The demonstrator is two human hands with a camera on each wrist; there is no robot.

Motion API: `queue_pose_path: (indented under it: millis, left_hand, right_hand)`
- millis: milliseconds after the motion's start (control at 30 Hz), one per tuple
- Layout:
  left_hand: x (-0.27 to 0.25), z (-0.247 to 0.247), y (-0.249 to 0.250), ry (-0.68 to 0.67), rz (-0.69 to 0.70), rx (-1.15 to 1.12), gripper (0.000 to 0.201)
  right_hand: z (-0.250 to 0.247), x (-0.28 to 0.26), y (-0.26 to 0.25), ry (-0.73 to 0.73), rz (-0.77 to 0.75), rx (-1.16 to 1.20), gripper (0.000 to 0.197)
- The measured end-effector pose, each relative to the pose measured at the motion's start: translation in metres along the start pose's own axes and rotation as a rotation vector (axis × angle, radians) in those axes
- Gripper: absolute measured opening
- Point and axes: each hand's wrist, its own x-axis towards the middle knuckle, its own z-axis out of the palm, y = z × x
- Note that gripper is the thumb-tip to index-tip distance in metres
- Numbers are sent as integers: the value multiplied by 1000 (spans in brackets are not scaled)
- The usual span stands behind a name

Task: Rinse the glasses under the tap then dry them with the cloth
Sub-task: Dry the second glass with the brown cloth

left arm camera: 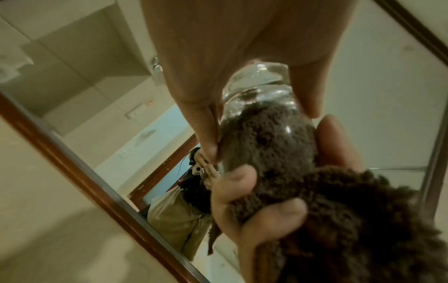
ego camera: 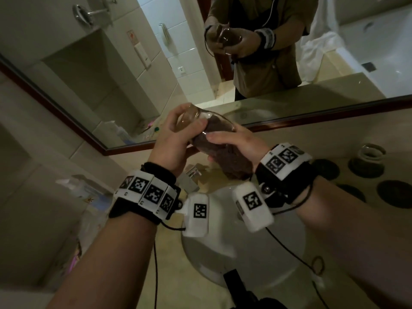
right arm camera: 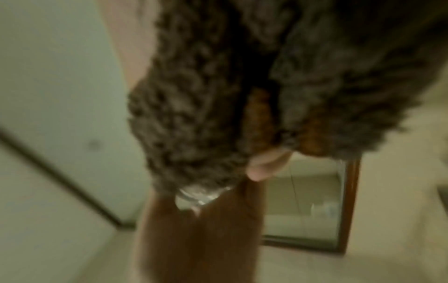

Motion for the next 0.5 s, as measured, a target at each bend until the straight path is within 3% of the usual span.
queue_pose_path:
  millis: [67, 133, 167, 233, 300, 333, 433, 500]
  left_hand:
    - [1, 1, -1, -13, -32, -33, 55]
    - [1, 6, -2, -28, -71, -62, 66]
    - [0, 9, -2, -19, -83, -70, 67]
    - [2, 12, -2, -6, -80, -86, 64]
    - [5, 11, -3, 11, -32, -68, 69]
    - [7, 10, -3, 13, -8, -54, 70]
    - [7, 6, -1, -10, 10, -4, 68]
    - [6, 7, 1, -29, 3, -5, 70]
  right_hand:
    - [2, -1, -3, 113, -93, -219, 70]
    - [8, -3, -5, 241, -298, -598, 78]
    - [11, -5, -6, 257, -395, -772, 82]
    - [12, -7, -5, 262, -485, -897, 86]
    - [9, -3, -1, 269, -428, -756, 84]
    - [8, 0, -2, 246, -326, -564, 80]
    - [-3, -1, -7, 10, -14, 31, 65]
    - [-5, -3, -11, -9, -10, 20, 58]
